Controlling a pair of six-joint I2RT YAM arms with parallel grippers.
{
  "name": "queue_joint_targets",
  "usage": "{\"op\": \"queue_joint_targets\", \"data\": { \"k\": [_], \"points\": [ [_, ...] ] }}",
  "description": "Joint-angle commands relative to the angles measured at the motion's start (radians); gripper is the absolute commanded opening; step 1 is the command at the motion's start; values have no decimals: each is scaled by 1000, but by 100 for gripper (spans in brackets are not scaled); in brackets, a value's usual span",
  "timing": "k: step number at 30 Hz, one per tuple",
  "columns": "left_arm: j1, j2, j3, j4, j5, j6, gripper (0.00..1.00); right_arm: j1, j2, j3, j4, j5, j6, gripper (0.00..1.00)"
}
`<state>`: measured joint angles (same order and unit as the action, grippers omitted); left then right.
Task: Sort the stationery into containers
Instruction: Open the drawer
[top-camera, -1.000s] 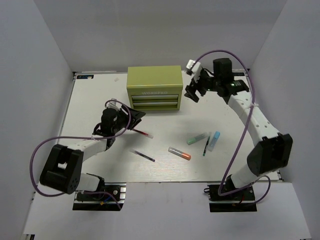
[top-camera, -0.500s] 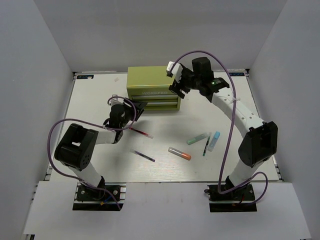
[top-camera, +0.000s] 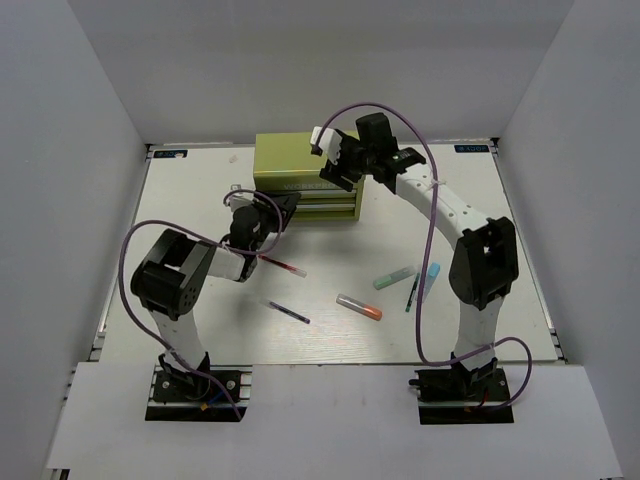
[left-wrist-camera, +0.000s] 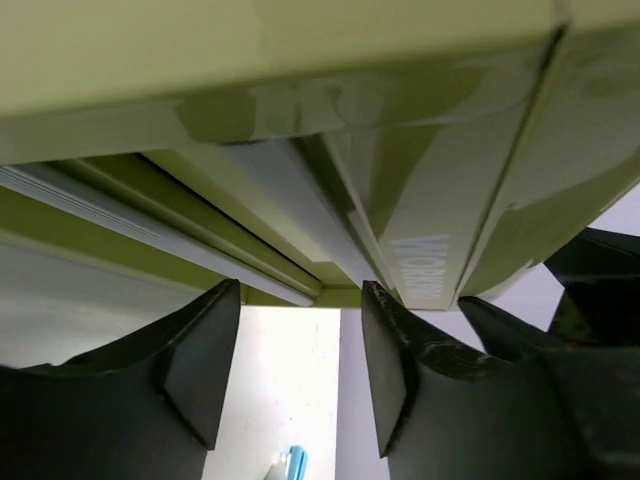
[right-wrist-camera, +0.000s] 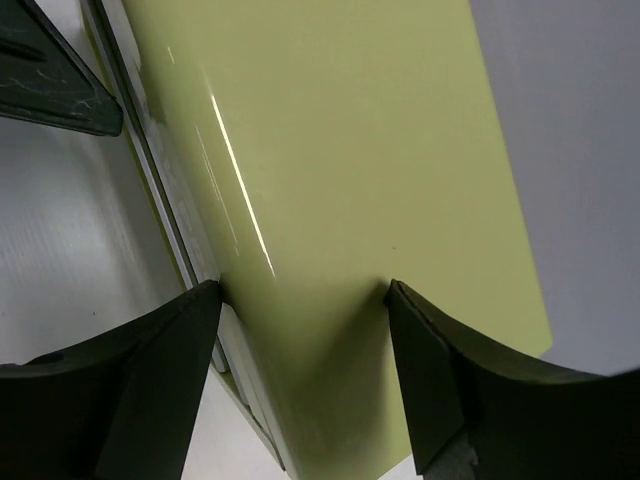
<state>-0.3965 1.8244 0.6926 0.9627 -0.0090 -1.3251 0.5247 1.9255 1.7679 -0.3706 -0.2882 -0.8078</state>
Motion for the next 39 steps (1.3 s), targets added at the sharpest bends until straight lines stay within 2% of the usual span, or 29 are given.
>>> {"op": "queue_joint_targets", "data": {
  "k": [1, 7, 18, 24, 39],
  "points": [
    [-24, 24, 22, 102, -51, -19, 61, -2, 26, 74, -14, 46, 1, 70],
    [-42, 64, 31, 151, -108, -29, 61, -8, 49, 80, -39, 54, 2, 60],
    [-94, 101, -22, 412, -152, -39, 59, -8, 44, 51, -57, 49, 6, 59],
    [-104, 114, -33, 370, -190, -51, 61, -2, 47, 50, -57, 57, 9, 59],
    [-104, 188, 82, 284, -233, -69, 61, -5, 47, 48, -54, 75, 9, 59]
  ]
}}
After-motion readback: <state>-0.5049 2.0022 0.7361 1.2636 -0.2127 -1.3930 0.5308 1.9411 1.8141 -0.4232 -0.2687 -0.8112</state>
